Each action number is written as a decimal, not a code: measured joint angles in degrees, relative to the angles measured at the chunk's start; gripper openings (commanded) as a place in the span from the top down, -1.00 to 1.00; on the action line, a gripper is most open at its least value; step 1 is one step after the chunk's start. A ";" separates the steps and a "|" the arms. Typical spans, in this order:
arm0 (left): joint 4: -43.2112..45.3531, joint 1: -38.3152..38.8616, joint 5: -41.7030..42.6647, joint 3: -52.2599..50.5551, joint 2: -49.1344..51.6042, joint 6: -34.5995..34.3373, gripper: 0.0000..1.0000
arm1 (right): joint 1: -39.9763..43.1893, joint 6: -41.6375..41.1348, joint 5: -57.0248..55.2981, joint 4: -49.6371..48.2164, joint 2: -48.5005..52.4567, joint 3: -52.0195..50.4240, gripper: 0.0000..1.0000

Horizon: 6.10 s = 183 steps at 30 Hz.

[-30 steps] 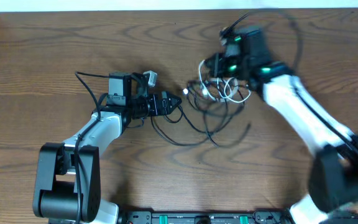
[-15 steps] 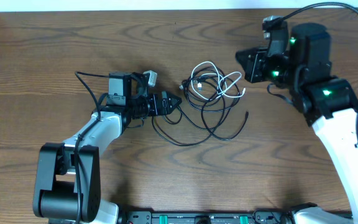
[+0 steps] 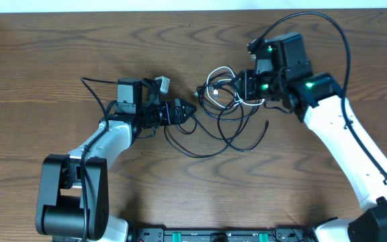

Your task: Untangle cables

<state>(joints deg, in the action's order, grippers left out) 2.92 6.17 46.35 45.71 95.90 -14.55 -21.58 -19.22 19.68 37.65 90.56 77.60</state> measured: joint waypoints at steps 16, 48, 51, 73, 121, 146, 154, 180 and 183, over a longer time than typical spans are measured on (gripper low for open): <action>0.00 0.00 0.00 0.00 0.00 0.00 -0.98 | -1.16 -3.28 -1.42 -5.46 3.15 0.00 0.02; 0.02 0.00 0.00 0.00 0.00 0.00 -0.98 | -4.52 -20.02 -6.05 -58.84 38.40 -0.20 0.98; 0.00 0.00 0.00 0.00 0.00 0.00 -0.98 | -4.52 -18.53 -6.01 -58.62 38.14 -0.17 0.98; -0.02 0.00 0.00 0.00 0.00 0.00 -0.98 | -2.60 -8.52 -6.40 -25.49 -3.19 -0.15 0.98; 0.00 0.00 0.00 0.00 0.00 0.00 -0.98 | -10.08 9.40 -23.89 7.89 4.15 -0.24 -0.43; 0.00 0.00 0.00 0.00 0.00 0.00 -0.98 | -2.16 -29.33 -26.75 1.49 20.02 -0.26 -0.18; -0.02 0.00 -0.02 0.00 0.00 0.00 -0.98 | -1.99 -30.69 -26.34 1.05 20.50 -0.26 -0.26; -0.02 0.00 -0.02 0.00 0.00 0.00 -0.98 | 3.61 -24.02 -13.31 -8.37 16.65 -0.20 0.05; -0.02 0.00 0.00 0.00 0.00 0.00 -0.98 | 3.63 -30.67 -14.36 -9.86 18.27 -0.20 0.09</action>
<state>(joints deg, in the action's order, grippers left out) 2.90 6.17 46.35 45.71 95.90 -14.55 -17.96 -49.89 5.32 27.79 108.84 77.41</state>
